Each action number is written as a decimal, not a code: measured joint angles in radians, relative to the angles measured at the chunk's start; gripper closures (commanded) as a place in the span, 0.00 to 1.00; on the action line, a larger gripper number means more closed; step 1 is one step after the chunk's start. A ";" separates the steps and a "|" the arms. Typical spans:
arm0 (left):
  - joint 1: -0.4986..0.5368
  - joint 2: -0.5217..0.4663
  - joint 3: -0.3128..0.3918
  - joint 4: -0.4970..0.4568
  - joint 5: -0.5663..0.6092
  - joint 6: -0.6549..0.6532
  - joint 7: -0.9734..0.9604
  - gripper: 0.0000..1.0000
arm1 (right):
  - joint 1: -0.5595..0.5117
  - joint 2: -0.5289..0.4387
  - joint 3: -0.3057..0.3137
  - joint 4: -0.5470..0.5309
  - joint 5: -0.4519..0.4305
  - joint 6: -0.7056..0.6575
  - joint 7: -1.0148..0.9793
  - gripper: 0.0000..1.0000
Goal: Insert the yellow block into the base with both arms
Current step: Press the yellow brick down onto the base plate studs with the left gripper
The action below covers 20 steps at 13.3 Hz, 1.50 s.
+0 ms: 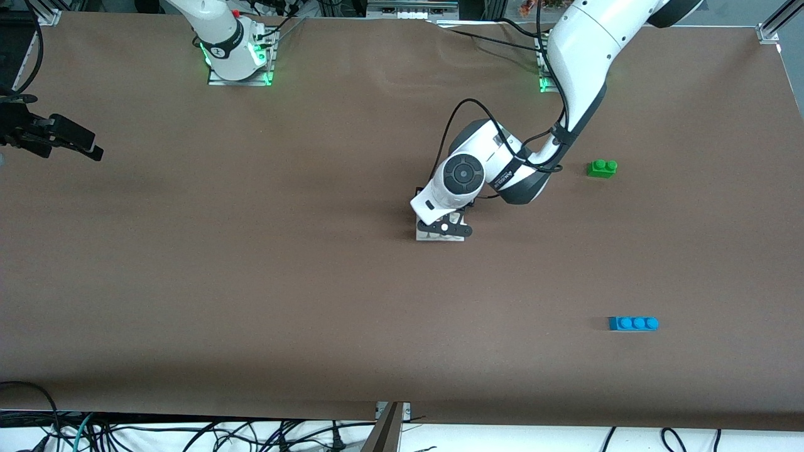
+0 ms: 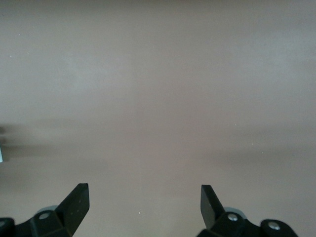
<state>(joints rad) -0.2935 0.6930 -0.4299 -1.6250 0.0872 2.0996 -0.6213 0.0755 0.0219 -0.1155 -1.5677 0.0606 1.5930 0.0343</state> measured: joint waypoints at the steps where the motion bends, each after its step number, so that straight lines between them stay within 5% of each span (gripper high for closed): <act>1: -0.001 0.000 0.000 0.000 0.000 0.000 -0.004 0.68 | 0.001 0.000 0.002 0.000 -0.002 0.004 0.000 0.00; 20: -0.036 0.002 0.027 0.007 0.052 0.001 -0.062 0.68 | 0.006 0.007 0.008 0.000 -0.064 0.024 -0.002 0.00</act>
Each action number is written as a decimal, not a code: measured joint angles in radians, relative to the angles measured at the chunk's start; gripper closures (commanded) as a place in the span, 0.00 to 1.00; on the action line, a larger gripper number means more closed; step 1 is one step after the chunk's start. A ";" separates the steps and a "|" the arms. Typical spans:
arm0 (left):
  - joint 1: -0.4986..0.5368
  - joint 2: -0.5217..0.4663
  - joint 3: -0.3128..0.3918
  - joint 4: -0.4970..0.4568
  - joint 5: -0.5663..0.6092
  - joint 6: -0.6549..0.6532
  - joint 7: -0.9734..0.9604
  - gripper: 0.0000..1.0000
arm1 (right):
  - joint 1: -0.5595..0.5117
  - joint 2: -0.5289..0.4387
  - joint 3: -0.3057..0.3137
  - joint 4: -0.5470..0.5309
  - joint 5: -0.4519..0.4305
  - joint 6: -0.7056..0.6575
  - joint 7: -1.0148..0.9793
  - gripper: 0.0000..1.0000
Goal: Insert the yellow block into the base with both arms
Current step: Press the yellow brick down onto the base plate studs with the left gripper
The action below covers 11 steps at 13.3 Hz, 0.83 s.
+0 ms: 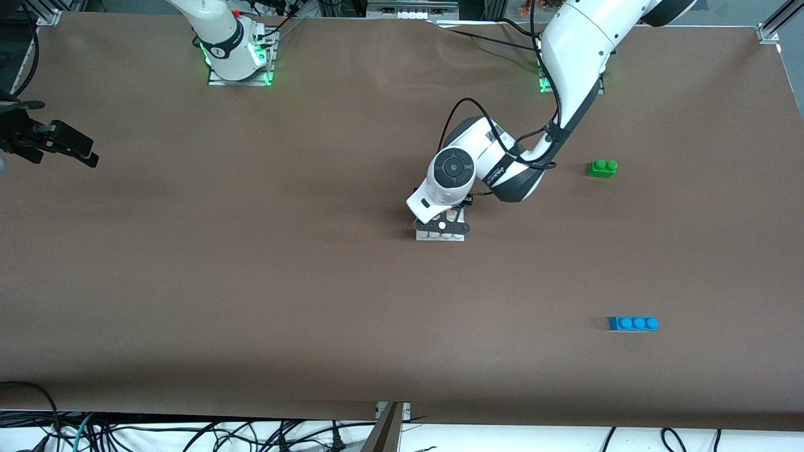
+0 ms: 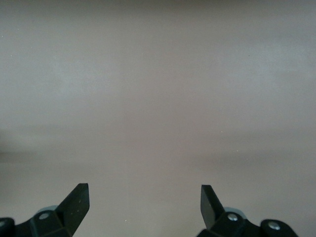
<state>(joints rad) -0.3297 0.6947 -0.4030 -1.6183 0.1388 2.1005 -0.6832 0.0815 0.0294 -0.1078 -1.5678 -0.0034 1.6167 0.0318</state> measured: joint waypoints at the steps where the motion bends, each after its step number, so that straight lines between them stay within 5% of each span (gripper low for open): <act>1: 0.000 0.003 0.003 0.001 0.001 0.002 0.000 0.68 | 0.000 0.001 0.001 0.000 0.000 0.001 0.000 0.00; 6: 0.000 0.029 0.006 0.001 0.003 0.027 -0.016 0.63 | 0.000 0.001 0.002 0.000 0.000 0.002 -0.008 0.00; 7: 0.000 0.030 0.006 0.002 0.003 0.028 -0.018 0.20 | 0.000 0.001 0.002 0.000 0.000 0.002 -0.008 0.00; 8: 0.000 0.030 0.006 0.002 0.003 0.027 -0.018 0.00 | 0.000 0.001 0.002 0.000 0.000 0.002 -0.009 0.00; 11: 0.002 0.031 0.009 0.006 0.003 0.017 -0.018 0.00 | 0.001 0.001 0.003 0.000 0.000 0.002 -0.009 0.00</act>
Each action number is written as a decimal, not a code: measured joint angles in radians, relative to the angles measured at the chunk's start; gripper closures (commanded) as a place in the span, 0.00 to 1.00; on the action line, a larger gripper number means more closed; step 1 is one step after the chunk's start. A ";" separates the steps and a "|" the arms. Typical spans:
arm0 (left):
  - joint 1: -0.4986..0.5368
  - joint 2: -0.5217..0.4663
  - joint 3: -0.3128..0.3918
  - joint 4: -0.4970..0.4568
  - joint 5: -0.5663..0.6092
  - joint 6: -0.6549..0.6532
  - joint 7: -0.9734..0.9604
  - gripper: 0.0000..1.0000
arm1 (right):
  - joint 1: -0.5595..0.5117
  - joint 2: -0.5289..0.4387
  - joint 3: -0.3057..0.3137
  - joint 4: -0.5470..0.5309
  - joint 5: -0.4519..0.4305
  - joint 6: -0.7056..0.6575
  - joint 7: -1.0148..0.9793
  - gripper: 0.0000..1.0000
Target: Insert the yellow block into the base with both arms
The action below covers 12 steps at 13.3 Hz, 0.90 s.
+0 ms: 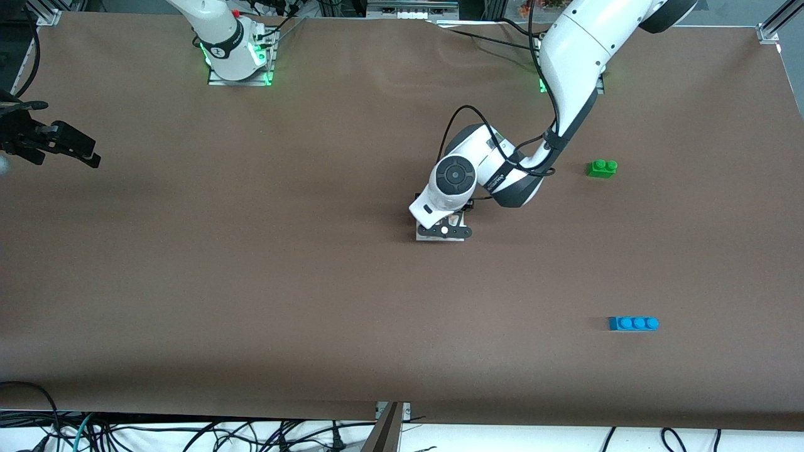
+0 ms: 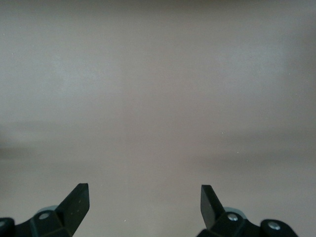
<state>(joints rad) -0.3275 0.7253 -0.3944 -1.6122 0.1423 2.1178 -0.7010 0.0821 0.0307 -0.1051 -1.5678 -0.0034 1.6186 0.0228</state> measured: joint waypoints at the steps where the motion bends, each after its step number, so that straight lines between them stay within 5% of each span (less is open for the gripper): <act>1: 0.002 -0.003 0.000 0.010 0.000 -0.019 0.000 0.00 | 0.000 0.000 0.000 0.000 0.000 0.000 0.000 0.00; 8: 0.078 -0.225 0.015 0.164 0.001 -0.419 -0.001 0.00 | 0.000 0.001 0.000 0.000 0.000 0.000 0.000 0.00; 12: 0.254 -0.346 0.021 0.227 0.001 -0.578 0.177 0.00 | 0.000 0.001 0.000 -0.001 0.000 0.000 0.000 0.00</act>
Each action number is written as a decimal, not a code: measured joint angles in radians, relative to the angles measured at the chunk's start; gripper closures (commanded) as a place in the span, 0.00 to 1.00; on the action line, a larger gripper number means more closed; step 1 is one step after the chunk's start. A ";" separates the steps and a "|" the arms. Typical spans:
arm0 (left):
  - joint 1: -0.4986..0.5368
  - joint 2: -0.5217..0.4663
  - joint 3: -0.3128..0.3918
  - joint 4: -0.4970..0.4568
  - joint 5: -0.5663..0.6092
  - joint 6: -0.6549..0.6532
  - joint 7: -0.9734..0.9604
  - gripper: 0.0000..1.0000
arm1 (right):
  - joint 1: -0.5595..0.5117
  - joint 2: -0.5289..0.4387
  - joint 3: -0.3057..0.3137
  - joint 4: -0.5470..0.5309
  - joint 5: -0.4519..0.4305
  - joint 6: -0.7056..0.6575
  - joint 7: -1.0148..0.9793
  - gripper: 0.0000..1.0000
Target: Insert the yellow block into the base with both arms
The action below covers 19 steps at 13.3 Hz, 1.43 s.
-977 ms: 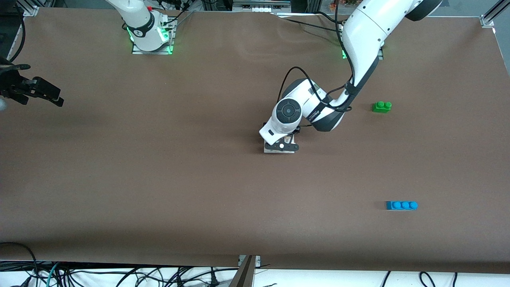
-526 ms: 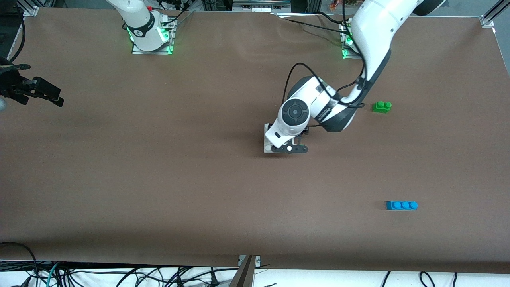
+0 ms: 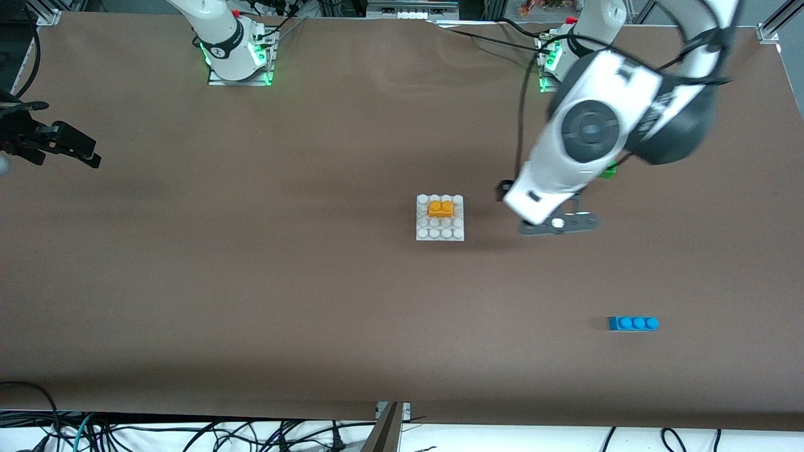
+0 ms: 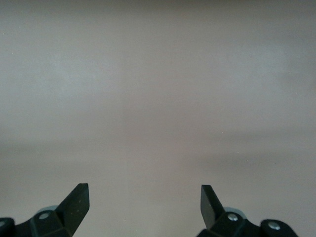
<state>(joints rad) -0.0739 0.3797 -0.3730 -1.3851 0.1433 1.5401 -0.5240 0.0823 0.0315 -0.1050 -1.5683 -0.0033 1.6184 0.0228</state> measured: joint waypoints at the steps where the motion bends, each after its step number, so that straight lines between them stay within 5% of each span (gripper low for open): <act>1: 0.043 -0.022 0.000 0.011 0.000 -0.018 0.057 0.00 | 0.000 0.000 0.000 0.000 0.000 0.000 0.000 0.00; 7: 0.263 -0.108 0.018 0.021 -0.031 -0.035 0.245 0.00 | 0.000 0.000 0.000 0.000 0.000 0.000 0.000 0.00; 11: 0.199 -0.231 0.237 -0.118 -0.173 0.055 0.419 0.00 | 0.000 0.000 0.000 -0.001 0.000 0.000 0.000 0.00; 14: 0.139 -0.374 0.258 -0.326 -0.176 0.180 0.433 0.00 | 0.000 0.000 0.000 -0.001 0.000 0.000 0.000 0.00; 19: 0.085 -0.426 0.281 -0.368 -0.134 0.151 0.433 0.00 | 0.000 0.000 0.000 -0.001 0.000 0.000 0.000 0.00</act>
<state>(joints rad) 0.0106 -0.0465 -0.0920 -1.7534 0.0097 1.6915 -0.0909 0.0824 0.0317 -0.1050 -1.5689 -0.0033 1.6183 0.0228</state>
